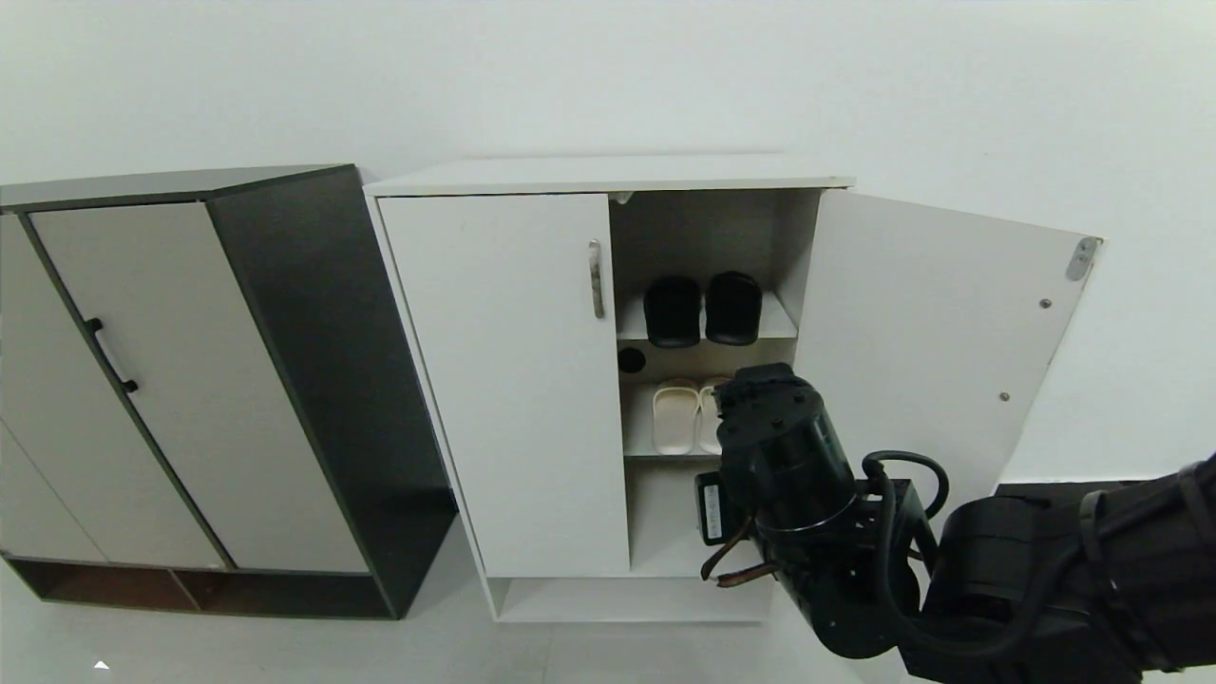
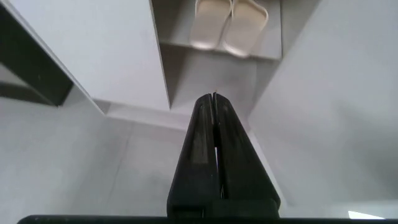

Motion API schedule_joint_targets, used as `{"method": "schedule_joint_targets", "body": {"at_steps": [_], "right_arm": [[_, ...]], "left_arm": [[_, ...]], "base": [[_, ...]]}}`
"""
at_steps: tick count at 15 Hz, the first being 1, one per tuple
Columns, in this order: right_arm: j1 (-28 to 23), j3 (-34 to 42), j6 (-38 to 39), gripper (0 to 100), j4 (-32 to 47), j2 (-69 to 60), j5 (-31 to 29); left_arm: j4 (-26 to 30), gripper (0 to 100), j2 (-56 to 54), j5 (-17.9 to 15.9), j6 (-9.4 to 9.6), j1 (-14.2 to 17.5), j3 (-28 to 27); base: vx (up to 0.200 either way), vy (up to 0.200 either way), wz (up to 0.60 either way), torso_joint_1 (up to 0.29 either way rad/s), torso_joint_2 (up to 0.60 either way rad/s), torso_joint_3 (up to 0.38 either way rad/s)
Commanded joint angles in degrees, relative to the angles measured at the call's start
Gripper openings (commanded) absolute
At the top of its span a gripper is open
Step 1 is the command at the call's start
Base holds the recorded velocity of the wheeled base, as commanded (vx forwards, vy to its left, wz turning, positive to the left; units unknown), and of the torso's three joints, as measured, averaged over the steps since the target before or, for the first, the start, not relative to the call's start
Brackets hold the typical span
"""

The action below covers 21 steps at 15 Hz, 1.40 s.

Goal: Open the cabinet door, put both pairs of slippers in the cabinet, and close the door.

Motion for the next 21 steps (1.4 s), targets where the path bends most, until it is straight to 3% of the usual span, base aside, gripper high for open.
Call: {"method": "schedule_joint_targets", "body": {"at_steps": [1, 17, 21], "right_arm": [[-0.1, 1.6, -1.6, 0, -0.2, -1.3, -0.1], [-0.1, 2.8, -2.5, 0, -3.1, -1.3, 0.0], [-0.1, 2.8, -2.5, 0, -3.1, -1.3, 0.0]], "left_arm": [[0.1, 0, 0.0, 0.0, 0.00, 0.0, 0.0], [0.1, 0, 0.0, 0.0, -0.09, 0.0, 0.0], [0.1, 0, 0.0, 0.1, -0.09, 0.0, 0.0]], "base": [[0.000, 0.000, 0.00, 0.000, 0.00, 0.000], [0.000, 0.000, 0.00, 0.000, 0.00, -0.004], [0.000, 0.000, 0.00, 0.046, -0.34, -0.295]]}}
